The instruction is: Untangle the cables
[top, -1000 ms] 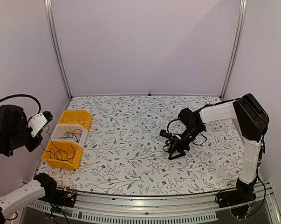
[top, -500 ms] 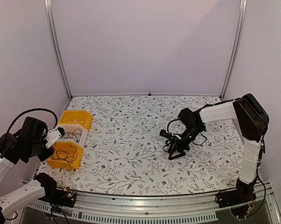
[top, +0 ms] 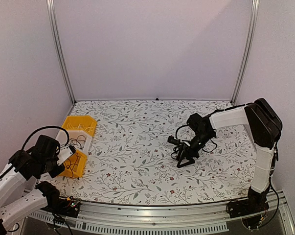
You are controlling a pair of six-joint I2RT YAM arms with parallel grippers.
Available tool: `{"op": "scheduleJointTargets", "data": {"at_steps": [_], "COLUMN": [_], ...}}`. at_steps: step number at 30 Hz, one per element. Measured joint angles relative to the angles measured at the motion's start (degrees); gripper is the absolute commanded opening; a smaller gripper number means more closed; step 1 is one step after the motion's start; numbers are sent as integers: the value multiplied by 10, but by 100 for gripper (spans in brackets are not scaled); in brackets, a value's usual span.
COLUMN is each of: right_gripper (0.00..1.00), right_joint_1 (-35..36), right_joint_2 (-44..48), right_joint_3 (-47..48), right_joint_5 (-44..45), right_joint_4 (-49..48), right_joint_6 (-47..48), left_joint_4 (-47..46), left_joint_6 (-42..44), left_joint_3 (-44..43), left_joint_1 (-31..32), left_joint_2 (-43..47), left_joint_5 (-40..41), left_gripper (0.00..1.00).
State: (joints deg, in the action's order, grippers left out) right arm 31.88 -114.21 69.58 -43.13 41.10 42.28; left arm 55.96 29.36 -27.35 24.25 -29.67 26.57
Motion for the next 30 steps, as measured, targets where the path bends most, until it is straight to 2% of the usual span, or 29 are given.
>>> {"op": "scheduleJointTargets", "data": {"at_steps": [3,6,10,13,15,18,25,30], "right_gripper": [72,72,72,72,72,72,72,72], "right_joint_1": [0,0,0,0,0,0,0,2], "right_joint_2": [0,-1,-1,-1,-1,-1,-2,-4], "right_joint_3": [0,0,0,0,0,0,1,11], "right_joint_5": [0,0,0,0,0,0,-1,2], "right_joint_4": [0,0,0,0,0,0,1,12], "right_joint_6": [0,0,2,2,2,2,3,4], "left_joint_4": [-9,-12,-1,8,12,25,58,24], "left_joint_6": [1,-3,-9,-21,-25,-44,-98,-139], "left_joint_3": [3,-7,-79,-170,-209,-246,-252,-266], "left_joint_1": [0,0,-1,-1,-1,-1,0,38], "left_joint_2": [14,10,-24,-69,-96,-139,-211,-246], "left_joint_5": [-2,-2,-16,-42,-61,-96,-158,-162], "left_gripper": [23,40,71,79,78,71,50,48]}}
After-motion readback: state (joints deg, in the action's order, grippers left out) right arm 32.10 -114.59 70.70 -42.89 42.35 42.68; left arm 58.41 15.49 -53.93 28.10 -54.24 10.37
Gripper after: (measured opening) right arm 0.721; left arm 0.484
